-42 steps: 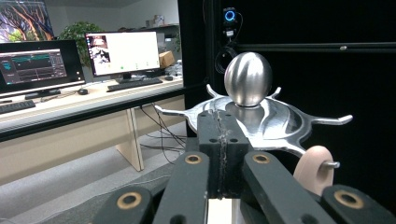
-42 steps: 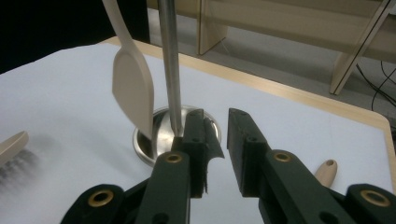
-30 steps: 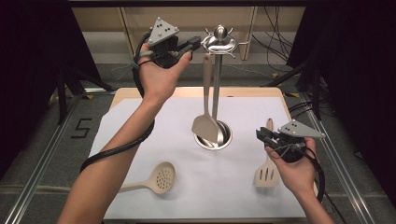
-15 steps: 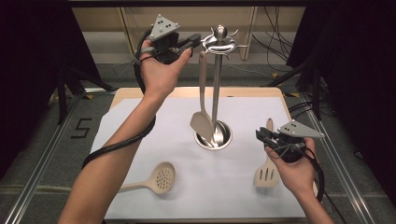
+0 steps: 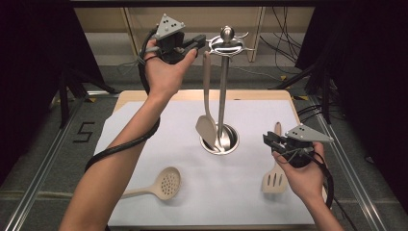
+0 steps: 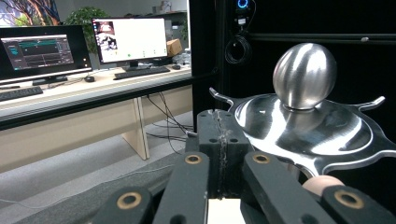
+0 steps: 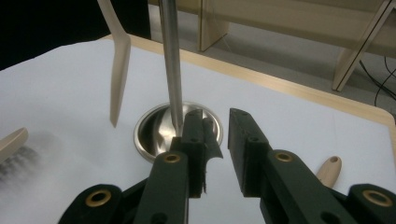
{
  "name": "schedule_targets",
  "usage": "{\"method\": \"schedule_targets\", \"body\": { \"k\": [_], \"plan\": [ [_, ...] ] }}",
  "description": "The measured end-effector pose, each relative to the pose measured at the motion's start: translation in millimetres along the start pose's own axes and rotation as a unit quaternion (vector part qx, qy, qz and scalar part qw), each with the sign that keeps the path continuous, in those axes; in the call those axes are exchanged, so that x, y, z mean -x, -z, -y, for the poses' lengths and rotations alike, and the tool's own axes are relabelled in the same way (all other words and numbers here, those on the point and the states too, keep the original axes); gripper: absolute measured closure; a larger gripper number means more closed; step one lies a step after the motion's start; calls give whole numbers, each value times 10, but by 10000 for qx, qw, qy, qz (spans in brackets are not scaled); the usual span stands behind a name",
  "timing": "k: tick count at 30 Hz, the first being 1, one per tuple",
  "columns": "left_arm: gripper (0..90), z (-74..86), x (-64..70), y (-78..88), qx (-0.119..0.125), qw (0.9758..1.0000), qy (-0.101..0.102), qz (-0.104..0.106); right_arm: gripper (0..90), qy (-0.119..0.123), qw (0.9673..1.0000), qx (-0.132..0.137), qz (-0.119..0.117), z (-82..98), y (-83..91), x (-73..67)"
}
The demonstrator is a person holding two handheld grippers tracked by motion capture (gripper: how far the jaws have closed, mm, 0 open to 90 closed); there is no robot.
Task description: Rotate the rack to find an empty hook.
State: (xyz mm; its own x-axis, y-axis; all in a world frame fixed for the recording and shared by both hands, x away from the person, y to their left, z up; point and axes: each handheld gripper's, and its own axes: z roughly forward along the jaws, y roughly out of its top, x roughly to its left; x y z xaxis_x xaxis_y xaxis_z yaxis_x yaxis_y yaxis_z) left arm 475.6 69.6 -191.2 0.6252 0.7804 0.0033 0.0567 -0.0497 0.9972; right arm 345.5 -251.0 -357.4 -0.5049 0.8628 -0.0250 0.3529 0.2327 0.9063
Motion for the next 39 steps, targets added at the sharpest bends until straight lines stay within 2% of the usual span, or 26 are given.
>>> {"method": "schedule_targets", "body": {
  "k": [1,8,29,30,31,33,34,36,37,39],
  "plan": [
    [890,-3,-8,-4,-5,10000,-31,7,769,-71,10000,-44,-34,3,-1,-8],
    [890,-24,-20,-33,-49,10000,-11,5,768,14,10000,-3,31,7,-7,4],
    [884,-47,-36,-97,-120,9999,-21,-58,761,-7,10000,21,41,8,-4,8],
    [881,-41,-35,-93,-110,9999,-4,-67,761,-114,9999,-6,39,11,-1,-10],
    [877,-35,-38,-87,-90,9999,7,-68,760,18,10000,23,25,10,-9,9],
    [871,-27,-42,-73,-67,10000,30,-60,759,98,9999,24,1,8,-9,20],
    [857,-21,-46,-57,-45,10000,48,-61,757,71,10000,29,-58,10,-15,20],
    [826,-3,-47,-7,33,10000,49,-62,750,31,10000,-26,-7,6,4,15],
    [794,10,-44,31,72,9999,46,-60,742,-203,9998,-78,2,9,15,-13],
    [779,23,-42,63,116,9999,56,-66,739,-152,9999,-41,9,10,10,-3]
  ]
}}
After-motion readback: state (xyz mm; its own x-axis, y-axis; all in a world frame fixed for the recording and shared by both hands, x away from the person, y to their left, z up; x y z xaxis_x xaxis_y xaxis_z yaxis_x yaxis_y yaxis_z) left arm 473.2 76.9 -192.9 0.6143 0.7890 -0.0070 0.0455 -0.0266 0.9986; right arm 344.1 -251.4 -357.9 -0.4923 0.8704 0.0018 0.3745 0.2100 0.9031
